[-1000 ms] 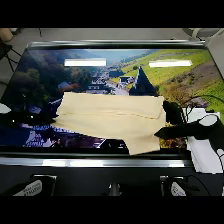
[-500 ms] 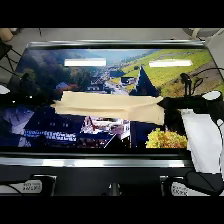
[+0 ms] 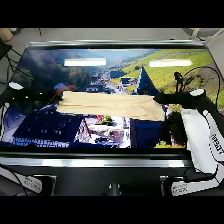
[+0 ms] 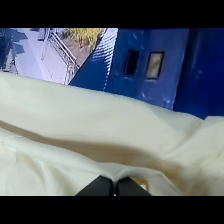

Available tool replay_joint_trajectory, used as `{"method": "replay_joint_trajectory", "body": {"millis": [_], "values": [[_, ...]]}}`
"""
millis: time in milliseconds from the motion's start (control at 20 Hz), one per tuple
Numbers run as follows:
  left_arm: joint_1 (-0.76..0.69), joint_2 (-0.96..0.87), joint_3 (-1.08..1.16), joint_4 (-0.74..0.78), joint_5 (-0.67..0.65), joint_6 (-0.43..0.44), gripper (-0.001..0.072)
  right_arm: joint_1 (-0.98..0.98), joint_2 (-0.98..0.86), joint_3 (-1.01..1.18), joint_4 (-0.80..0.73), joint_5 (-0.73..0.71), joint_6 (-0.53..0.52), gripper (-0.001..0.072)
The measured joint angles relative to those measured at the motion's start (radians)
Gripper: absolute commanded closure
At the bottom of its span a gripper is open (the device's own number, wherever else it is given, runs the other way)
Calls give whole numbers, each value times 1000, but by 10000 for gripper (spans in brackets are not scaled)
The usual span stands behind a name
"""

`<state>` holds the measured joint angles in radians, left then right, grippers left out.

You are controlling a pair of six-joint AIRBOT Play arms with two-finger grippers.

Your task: Fold the shirts.

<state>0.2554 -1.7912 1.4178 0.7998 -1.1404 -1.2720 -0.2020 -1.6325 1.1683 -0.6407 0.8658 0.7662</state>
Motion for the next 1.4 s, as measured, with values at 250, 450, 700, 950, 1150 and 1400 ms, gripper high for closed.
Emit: {"method": "replay_joint_trajectory", "body": {"millis": [250,450,700,950,1150,1400], "values": [[-4,-34,44,-10,34,9,683,9,-20,3,-28,16,-4,694],[-7,-42,113,-40,51,31,683,11,-14,3,-34,26,-4,694],[-24,-104,137,-53,87,10,625,11,-10,3,-36,36,12,693],[-20,-130,153,-61,97,-45,0,3,1,3,-48,44,27,15],[21,-72,182,-61,68,-55,1,-60,40,4,-124,94,53,1],[23,50,192,-63,28,-55,4,-92,18,4,-264,187,112,-3]]}}
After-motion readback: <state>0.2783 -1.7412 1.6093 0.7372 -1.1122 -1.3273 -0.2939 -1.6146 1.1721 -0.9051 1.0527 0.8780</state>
